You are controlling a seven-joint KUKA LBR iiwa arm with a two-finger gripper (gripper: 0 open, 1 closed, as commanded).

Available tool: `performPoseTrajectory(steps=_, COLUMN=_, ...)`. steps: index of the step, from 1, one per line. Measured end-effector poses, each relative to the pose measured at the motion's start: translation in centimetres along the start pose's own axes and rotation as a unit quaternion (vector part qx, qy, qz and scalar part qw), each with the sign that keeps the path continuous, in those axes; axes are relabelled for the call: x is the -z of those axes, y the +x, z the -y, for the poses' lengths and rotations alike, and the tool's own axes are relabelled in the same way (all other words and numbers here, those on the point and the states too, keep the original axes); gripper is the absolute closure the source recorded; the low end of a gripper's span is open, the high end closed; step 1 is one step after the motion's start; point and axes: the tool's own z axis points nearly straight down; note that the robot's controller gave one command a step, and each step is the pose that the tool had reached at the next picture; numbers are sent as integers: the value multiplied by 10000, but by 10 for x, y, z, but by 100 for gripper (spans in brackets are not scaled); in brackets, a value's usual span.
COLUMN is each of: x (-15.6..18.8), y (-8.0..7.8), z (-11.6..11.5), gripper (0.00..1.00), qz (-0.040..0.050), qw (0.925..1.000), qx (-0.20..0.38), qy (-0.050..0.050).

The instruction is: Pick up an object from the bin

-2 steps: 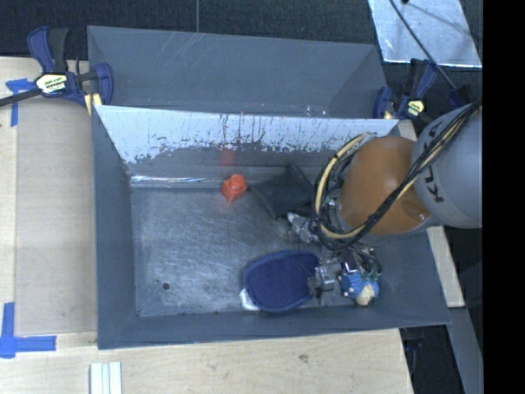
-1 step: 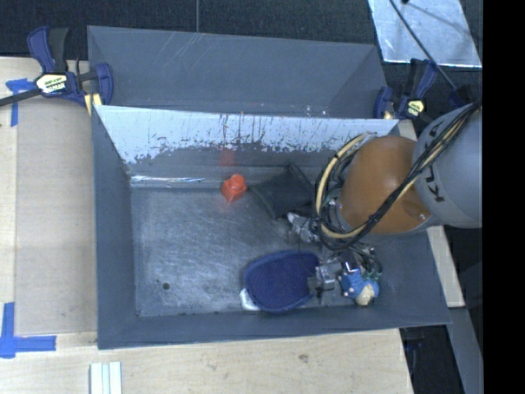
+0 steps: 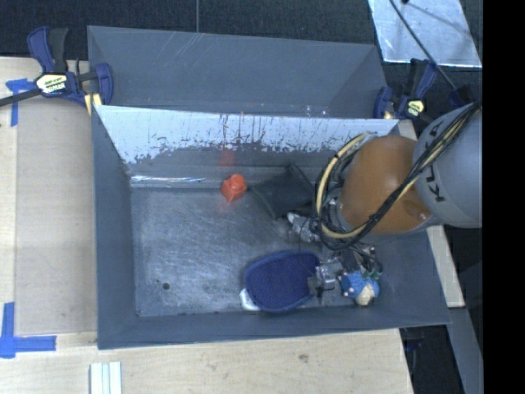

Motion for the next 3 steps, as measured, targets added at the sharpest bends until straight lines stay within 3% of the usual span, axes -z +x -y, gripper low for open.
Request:
performPoseTrajectory(steps=1, x=0, y=0, z=0, gripper=0, qz=4, qw=10000, qx=9, qy=2)
performPoseTrajectory(steps=2, x=2, y=-1, z=0, gripper=100, qz=17, qw=10000, qx=13, qy=5)
performPoseTrajectory(steps=3, x=34, y=-3, z=1, gripper=100, qz=68, qw=10000, qx=10, qy=1)
